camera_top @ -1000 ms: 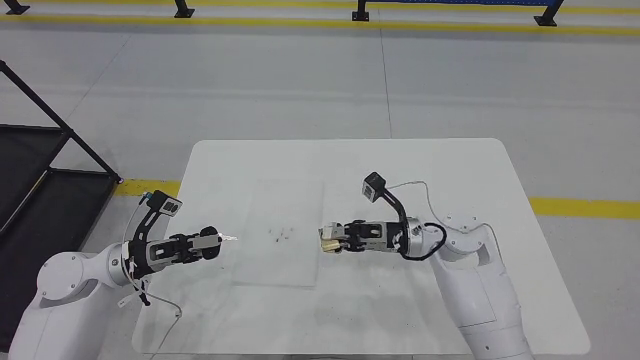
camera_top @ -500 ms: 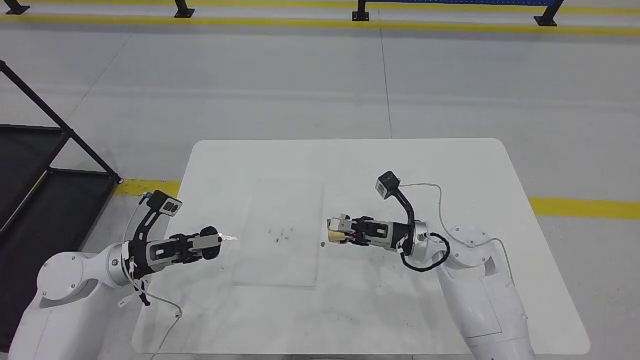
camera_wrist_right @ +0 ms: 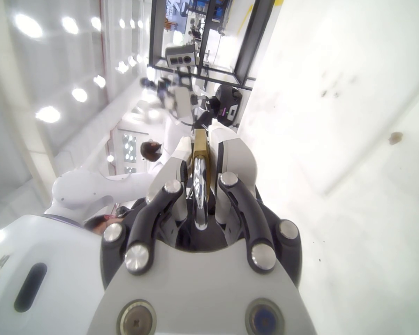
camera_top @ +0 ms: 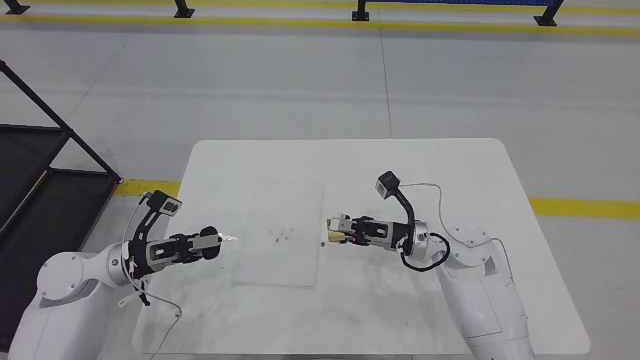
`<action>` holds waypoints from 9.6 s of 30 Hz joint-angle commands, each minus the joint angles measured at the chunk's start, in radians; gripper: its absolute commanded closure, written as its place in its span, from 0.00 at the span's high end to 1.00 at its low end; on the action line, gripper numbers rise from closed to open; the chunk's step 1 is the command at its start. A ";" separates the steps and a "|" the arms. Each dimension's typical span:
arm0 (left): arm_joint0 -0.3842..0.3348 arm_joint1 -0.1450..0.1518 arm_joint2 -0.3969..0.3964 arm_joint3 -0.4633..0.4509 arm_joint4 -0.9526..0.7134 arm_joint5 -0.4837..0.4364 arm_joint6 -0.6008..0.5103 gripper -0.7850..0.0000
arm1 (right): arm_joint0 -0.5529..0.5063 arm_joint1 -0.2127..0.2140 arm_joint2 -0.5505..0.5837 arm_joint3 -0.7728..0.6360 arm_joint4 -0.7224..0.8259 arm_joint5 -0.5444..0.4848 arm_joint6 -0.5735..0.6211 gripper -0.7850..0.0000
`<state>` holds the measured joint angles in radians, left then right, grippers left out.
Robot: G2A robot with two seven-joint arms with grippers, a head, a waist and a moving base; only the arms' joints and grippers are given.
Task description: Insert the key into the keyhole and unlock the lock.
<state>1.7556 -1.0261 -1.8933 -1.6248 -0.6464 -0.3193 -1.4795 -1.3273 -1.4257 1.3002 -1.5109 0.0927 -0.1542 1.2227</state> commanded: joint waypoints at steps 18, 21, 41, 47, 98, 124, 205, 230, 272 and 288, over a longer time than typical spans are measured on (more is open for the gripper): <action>0.042 -0.019 0.203 -0.155 0.199 -0.085 0.318 0.00 | -0.012 0.004 -0.093 0.009 -0.001 -0.061 -0.255 0.00; 0.037 -0.019 0.216 -0.136 0.191 -0.096 0.320 0.00 | -0.013 0.005 -0.113 0.012 -0.007 -0.080 -0.272 0.00; 0.008 -0.018 0.279 -0.093 0.222 -0.149 0.393 0.00 | -0.032 0.014 -0.217 0.001 -0.024 -0.118 -0.366 0.00; 0.006 -0.017 0.291 -0.093 0.228 -0.143 0.409 0.00 | -0.035 0.020 -0.229 -0.006 -0.023 -0.135 -0.374 0.00; 0.001 0.013 0.242 -0.084 0.241 -0.155 0.398 0.00 | -0.008 0.070 -0.270 -0.030 0.024 -0.114 -0.363 0.00; -0.040 0.032 0.130 -0.068 0.379 -0.384 0.384 0.00 | 0.017 0.085 -0.248 -0.060 0.040 -0.005 -0.276 0.00; -0.439 0.178 0.434 0.276 3.227 0.329 2.786 0.00 | 0.017 0.085 -0.248 -0.060 0.040 -0.005 -0.276 0.00; -0.532 0.158 0.567 0.383 3.243 0.737 2.882 0.00 | 0.017 0.085 -0.248 -0.060 0.040 -0.005 -0.276 0.00; -0.390 0.218 0.562 0.154 3.149 0.807 2.812 0.00 | 0.247 0.068 -0.396 0.026 0.080 0.130 -0.242 0.00; -0.387 0.239 0.562 0.149 3.142 0.815 2.805 0.00 | 0.269 0.080 -0.389 0.030 0.091 0.129 -0.183 0.00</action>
<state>1.3673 -0.7884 -1.3290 -1.4744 2.4964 0.4963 1.3239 -1.0633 -1.3469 0.9104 -1.4828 0.1838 -0.0275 1.0274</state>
